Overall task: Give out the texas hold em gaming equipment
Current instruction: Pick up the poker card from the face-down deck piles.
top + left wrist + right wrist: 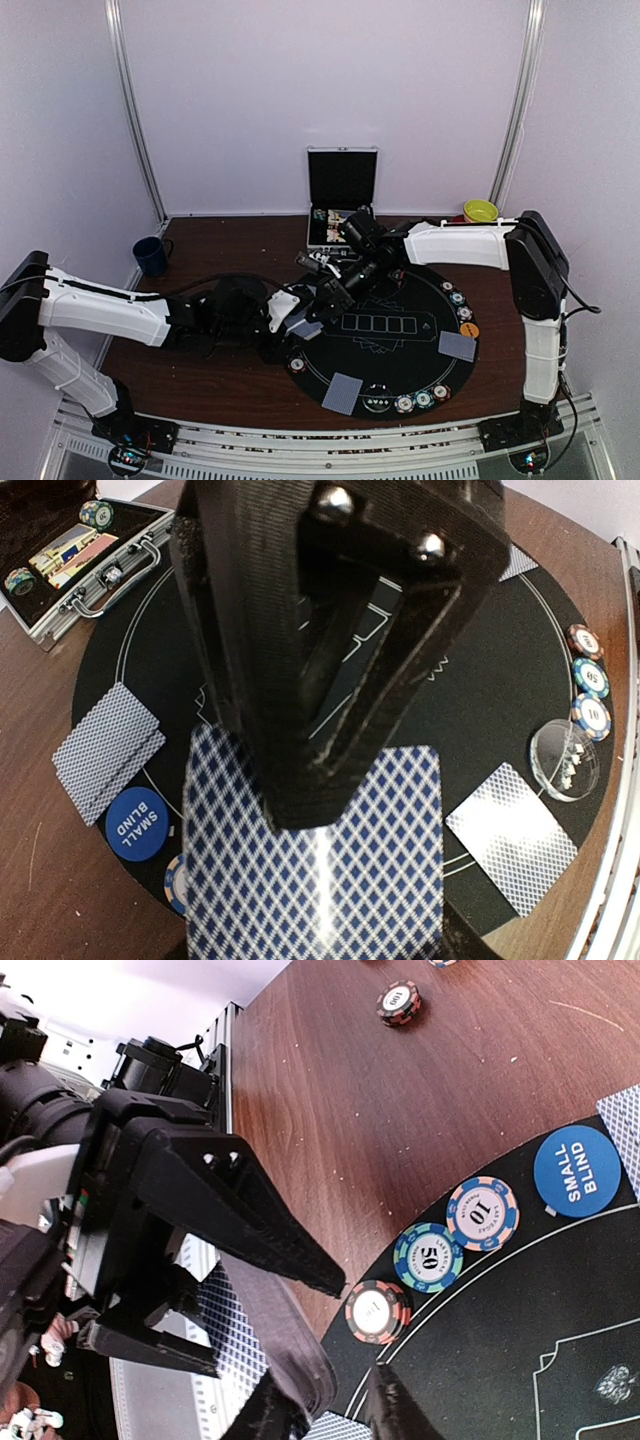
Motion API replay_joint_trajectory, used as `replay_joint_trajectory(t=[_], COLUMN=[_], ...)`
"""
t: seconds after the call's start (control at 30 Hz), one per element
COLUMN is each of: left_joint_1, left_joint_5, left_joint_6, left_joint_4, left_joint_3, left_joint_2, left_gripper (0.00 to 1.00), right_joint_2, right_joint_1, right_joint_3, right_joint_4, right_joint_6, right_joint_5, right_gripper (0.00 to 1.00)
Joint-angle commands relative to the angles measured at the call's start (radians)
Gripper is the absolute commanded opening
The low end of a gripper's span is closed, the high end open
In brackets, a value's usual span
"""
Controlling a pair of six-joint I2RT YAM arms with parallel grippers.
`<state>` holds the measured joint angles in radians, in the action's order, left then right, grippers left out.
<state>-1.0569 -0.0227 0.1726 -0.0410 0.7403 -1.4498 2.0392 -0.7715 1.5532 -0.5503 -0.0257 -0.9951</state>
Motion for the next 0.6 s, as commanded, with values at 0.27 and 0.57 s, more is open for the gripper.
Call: replay_joint_trajectory(t=[0.27,0.57], left_joint_1=[-0.005,-0.005], left_joint_5=[0.008,0.021], left_joint_6=[-0.014,-0.016], left_joint_4=[-0.077,-0.082], left_joint_3=[0.019,0.021], left_joint_2=[-0.007,-0.014], left_gripper=[0.53,0.53], right_joint_2=[-0.038,0.027], right_joint_1=[0.018,-0.022], right_joint_3=[-0.013,0.032], right_joint_4=[-0.043,-0.041], right_joint_6=[-0.026,0.007], right_joint_5=[-0.024,-0.088], right_gripper=[0.26,0.53])
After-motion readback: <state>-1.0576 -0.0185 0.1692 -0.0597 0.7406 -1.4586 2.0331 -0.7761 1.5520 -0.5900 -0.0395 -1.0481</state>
